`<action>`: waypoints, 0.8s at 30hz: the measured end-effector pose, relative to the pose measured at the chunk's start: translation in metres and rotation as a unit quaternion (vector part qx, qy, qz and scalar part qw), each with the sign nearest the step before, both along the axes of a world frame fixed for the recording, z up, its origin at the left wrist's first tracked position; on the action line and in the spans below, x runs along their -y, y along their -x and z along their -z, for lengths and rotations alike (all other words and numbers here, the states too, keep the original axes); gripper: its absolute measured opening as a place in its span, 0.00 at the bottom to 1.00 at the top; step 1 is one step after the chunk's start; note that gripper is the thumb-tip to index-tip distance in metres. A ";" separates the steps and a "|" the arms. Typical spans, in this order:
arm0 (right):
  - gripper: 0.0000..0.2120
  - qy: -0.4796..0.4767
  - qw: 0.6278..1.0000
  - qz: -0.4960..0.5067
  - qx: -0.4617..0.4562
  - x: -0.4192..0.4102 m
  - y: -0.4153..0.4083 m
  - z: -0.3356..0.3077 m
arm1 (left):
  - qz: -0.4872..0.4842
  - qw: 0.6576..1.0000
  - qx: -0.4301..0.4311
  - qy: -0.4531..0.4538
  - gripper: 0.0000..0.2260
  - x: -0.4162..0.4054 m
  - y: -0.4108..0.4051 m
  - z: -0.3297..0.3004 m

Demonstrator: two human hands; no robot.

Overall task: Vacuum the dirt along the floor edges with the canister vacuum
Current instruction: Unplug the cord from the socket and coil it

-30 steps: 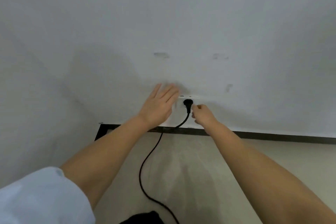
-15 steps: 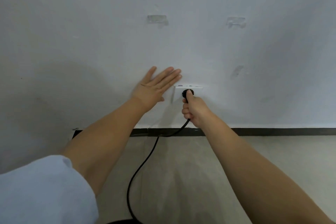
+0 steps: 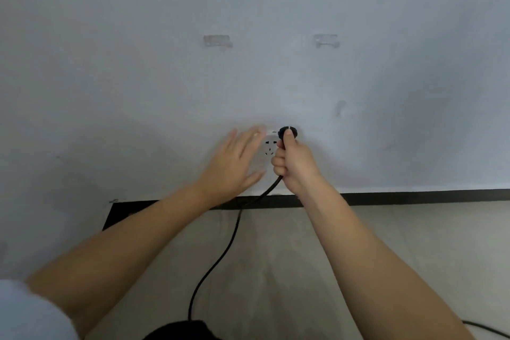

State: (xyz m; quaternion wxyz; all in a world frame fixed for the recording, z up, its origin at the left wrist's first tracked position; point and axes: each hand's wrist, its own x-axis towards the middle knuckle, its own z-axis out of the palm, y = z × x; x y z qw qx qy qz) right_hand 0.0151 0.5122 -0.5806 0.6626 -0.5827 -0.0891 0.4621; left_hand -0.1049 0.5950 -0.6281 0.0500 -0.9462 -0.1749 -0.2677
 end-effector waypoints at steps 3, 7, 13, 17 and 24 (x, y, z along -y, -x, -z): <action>0.17 0.016 0.998 0.038 -0.039 0.010 -0.010 -0.040 | 0.011 0.887 -0.123 0.444 0.24 0.057 0.022 -0.025; 0.16 0.043 0.987 0.096 -0.122 0.034 -0.040 -0.121 | 0.032 0.863 -0.165 0.477 0.10 0.086 0.010 -0.098; 0.13 0.211 0.976 -0.006 0.052 0.082 -0.081 -0.251 | 0.017 0.924 -0.137 0.356 0.13 0.086 -0.041 -0.270; 0.29 0.161 0.920 -0.208 0.290 0.127 -0.079 -0.343 | 0.056 0.926 -0.131 0.350 0.18 0.101 -0.057 -0.382; 0.14 0.115 0.948 -0.182 0.235 0.186 -0.107 -0.499 | 0.041 0.877 -0.104 0.467 0.12 0.108 -0.084 -0.528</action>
